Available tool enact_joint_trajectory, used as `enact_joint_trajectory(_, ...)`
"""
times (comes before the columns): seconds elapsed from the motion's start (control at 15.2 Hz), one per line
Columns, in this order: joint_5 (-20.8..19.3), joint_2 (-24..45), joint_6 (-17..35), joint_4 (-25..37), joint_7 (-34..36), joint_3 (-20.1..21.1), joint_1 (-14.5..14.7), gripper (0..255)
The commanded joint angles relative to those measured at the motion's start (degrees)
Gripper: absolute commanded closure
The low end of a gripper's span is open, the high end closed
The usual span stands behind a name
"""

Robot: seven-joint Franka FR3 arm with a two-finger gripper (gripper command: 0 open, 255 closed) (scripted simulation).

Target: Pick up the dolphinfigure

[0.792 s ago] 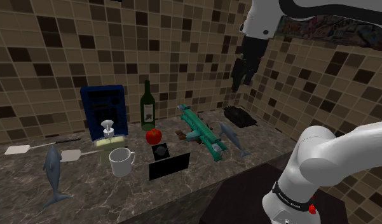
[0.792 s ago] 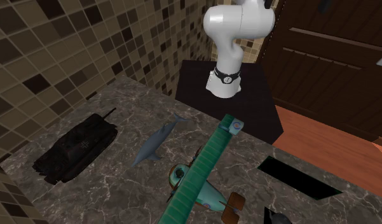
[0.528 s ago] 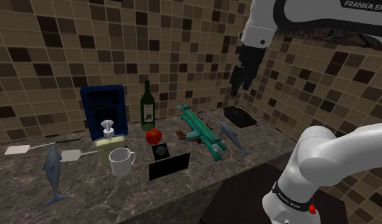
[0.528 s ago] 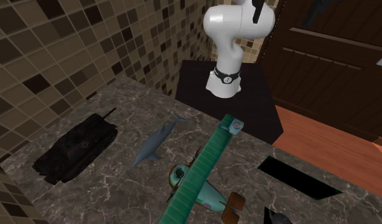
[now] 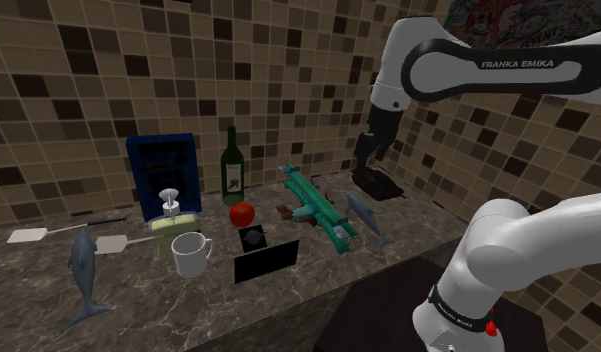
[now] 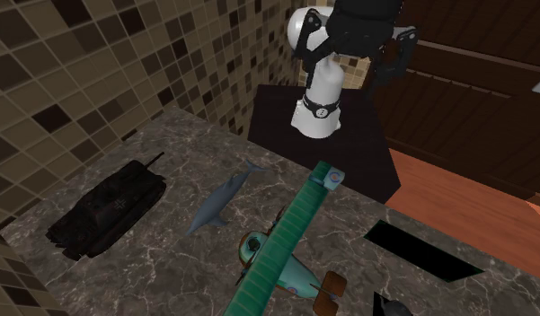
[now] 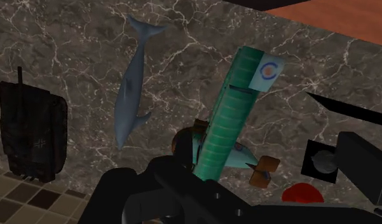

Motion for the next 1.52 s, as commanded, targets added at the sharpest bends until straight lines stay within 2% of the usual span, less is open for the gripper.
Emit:
enact_joint_trajectory(0.0,-1.28,0.48,3.7,-2.86,-0.37,-1.07,-1.1,0)
enact_joint_trajectory(0.66,-8.38,10.94,24.46,-11.67,-1.89,-7.3,-7.64,0)
enact_joint_trajectory(1.06,-12.68,22.25,38.22,-12.98,-2.17,-11.12,-11.8,0)
enact_joint_trajectory(1.45,-15.92,36.25,51.58,-11.04,-2.17,-14.74,-15.37,0)
